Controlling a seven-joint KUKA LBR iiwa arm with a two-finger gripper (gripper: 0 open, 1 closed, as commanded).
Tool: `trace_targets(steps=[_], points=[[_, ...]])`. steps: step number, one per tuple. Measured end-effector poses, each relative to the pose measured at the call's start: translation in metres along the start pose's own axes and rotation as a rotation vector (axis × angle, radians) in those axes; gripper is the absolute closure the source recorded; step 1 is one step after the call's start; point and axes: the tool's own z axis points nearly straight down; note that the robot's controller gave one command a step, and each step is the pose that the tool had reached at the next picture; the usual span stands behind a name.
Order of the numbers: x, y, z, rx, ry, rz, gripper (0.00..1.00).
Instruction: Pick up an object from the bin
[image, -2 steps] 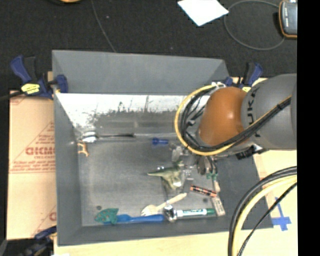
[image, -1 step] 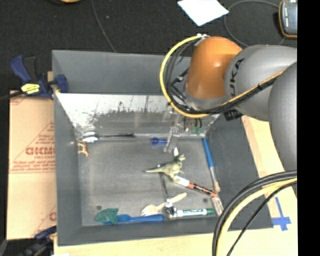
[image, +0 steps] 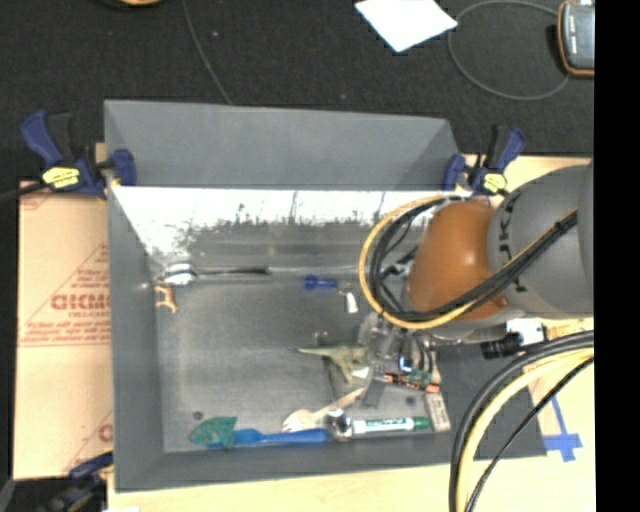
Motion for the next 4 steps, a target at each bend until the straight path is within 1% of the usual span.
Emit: trace_targets(steps=[1, 2, 3, 4], points=[[0.001, 0.028, 0.028, -0.017, -0.037, 0.244, 0.00], [-0.004, 0.025, 0.027, -0.007, -0.022, 0.098, 1.00], [-0.004, 0.025, 0.027, -0.007, -0.022, 0.098, 1.00], [-0.001, 0.024, 0.001, -0.004, -0.011, 0.096, 1.00]])
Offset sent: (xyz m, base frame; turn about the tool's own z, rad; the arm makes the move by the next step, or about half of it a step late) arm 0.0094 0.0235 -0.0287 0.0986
